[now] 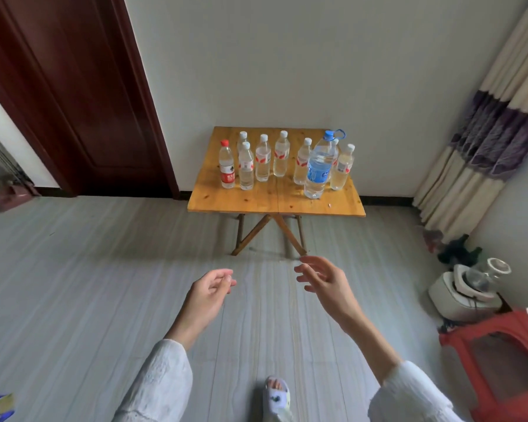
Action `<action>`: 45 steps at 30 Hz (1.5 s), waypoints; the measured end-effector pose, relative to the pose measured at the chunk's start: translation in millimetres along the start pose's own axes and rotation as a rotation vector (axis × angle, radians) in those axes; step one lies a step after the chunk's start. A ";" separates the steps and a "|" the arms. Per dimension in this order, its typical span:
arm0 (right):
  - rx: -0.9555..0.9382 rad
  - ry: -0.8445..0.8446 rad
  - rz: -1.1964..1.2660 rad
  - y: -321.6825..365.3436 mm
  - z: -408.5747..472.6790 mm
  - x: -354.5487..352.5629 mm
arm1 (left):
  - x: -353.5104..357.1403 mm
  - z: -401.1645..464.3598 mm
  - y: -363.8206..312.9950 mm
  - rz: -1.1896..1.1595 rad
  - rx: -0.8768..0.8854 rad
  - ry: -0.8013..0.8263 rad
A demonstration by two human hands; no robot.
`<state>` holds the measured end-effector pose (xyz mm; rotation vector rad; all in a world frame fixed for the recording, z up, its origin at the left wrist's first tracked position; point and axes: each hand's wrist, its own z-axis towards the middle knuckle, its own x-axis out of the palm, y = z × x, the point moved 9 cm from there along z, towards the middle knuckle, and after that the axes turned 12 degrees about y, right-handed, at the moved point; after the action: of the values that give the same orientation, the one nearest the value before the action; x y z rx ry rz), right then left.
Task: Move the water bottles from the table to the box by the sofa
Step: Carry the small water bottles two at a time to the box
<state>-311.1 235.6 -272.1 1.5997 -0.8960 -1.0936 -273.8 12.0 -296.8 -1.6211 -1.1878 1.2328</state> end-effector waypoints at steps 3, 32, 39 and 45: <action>-0.029 0.031 -0.001 7.3 71.4 -11.3 | -20.9 60.3 -14.8 -0.008 0.012 -0.045; 0.199 -0.005 -0.190 -5.5 541.1 -15.1 | -209.6 521.6 -30.4 0.184 -0.050 0.034; 0.226 -0.088 -0.269 -8.4 599.8 -5.1 | -216.5 597.1 -16.0 0.203 -0.111 0.139; 0.196 -0.129 -0.300 -13.2 644.3 -18.6 | -205.4 642.6 -14.0 0.167 -0.118 0.141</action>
<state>-924.6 60.7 -365.5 1.8869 -0.8879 -1.3636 -920.6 -158.8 -385.6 -1.8944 -1.0716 1.1461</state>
